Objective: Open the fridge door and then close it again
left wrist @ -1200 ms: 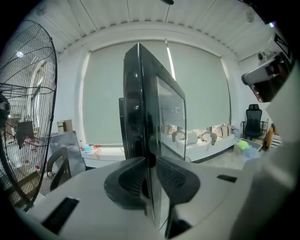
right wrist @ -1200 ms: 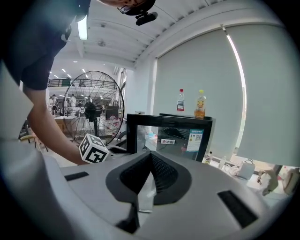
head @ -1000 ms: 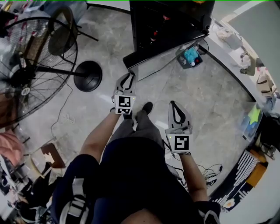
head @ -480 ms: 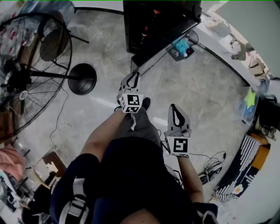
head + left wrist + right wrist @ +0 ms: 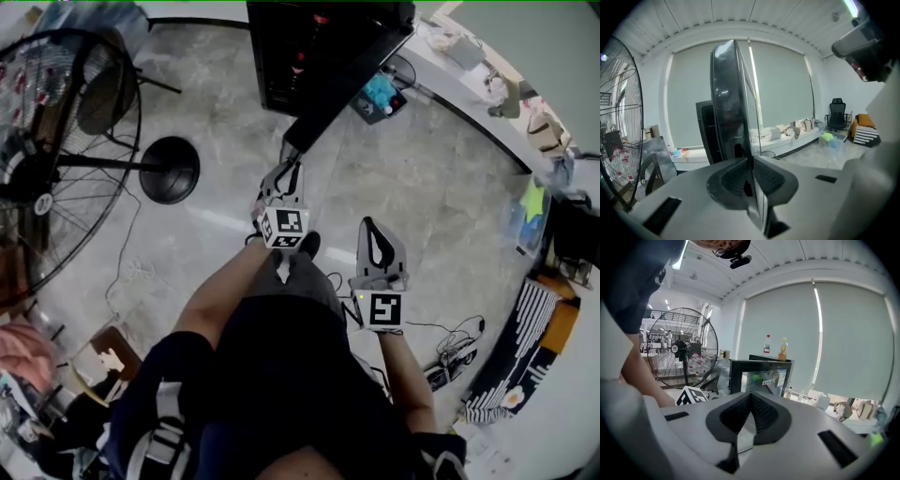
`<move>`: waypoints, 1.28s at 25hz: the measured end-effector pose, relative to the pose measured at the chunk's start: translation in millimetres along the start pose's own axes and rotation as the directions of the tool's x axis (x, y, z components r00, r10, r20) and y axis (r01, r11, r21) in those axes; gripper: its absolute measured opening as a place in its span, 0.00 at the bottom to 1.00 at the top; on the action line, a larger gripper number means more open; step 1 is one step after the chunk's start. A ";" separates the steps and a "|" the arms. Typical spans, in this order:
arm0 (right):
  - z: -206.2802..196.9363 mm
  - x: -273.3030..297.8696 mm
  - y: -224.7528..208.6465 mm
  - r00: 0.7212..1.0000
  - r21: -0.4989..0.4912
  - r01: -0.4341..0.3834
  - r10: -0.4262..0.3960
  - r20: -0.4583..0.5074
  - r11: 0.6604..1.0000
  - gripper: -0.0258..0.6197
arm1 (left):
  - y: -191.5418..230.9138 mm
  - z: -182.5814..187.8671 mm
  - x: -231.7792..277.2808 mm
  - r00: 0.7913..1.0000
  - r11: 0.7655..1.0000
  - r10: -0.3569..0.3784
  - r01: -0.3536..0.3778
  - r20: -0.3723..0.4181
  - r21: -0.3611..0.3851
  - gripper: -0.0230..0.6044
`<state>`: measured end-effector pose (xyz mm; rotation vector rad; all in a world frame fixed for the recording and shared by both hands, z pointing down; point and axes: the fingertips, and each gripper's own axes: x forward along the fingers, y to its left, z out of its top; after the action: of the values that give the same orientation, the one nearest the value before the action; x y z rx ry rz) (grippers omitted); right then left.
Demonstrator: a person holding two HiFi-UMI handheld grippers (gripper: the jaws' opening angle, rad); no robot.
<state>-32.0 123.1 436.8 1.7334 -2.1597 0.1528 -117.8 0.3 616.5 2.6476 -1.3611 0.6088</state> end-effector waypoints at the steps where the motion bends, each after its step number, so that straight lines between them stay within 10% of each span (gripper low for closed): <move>1: -1.9 -1.8 -3.0 1.000 -0.004 -0.006 0.006 0.000 1.000 0.07 | -5.6 0.6 -1.0 1.000 1.000 0.000 0.000 0.003 0.006 0.13; 32: -39.5 -42.8 -73.5 1.000 -0.022 0.001 -0.002 -0.020 1.000 0.07 | -86.3 11.3 -7.4 1.000 0.999 0.002 -0.003 0.016 0.047 0.11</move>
<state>54.6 157.1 448.1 1.7140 -2.1374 0.1449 -49.2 54.2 610.9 2.6938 -1.3717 0.6285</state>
